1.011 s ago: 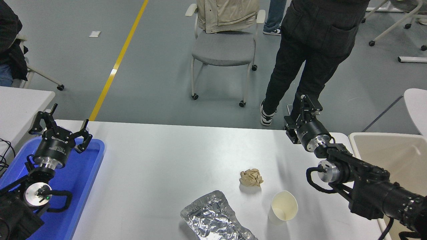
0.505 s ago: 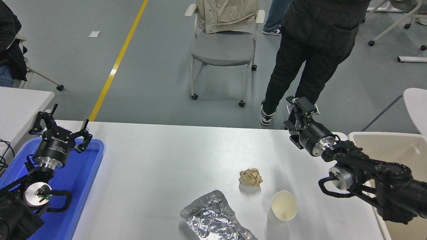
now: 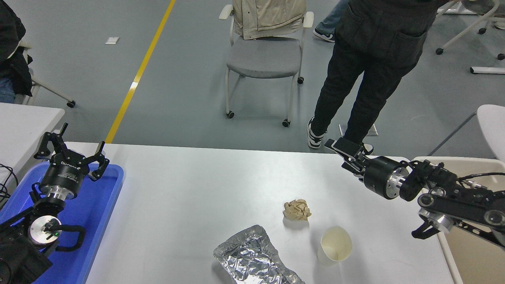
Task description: Clean the table surface
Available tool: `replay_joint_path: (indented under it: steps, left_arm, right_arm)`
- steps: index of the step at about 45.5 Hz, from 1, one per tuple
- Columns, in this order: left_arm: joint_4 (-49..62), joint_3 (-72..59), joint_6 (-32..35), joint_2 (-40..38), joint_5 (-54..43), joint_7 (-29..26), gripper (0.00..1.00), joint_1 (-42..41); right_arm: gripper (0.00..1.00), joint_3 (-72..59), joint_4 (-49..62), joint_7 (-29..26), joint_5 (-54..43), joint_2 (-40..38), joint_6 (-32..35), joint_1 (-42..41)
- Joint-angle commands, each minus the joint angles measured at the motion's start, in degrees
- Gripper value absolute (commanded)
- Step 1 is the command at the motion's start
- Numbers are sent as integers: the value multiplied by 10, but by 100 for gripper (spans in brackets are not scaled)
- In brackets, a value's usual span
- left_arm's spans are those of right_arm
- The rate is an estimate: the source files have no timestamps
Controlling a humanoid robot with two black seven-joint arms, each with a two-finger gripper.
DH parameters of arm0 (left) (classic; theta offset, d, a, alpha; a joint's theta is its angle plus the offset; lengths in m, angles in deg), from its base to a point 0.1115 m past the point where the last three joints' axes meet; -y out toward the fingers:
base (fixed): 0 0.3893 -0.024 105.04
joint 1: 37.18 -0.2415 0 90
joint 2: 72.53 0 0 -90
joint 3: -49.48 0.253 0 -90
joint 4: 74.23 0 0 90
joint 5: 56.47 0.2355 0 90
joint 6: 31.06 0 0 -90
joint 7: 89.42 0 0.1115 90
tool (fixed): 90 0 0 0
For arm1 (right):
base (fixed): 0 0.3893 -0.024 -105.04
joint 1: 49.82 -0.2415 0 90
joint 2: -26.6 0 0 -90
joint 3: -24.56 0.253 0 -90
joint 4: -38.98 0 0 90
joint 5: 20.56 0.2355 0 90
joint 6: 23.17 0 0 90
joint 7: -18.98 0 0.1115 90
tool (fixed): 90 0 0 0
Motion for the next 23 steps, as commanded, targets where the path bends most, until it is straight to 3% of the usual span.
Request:
replay_joint_path:
  steps: [1,23]
  left_arm:
    - [0,0,0,0,0,0,100,0]
    - [0,0,0,0,0,0,100,0]
  right_arm:
    - [100,-116,-64,-45,-148,-30,12,-69]
    - [100,-235,-78,-44,-238,-36,67,-115]
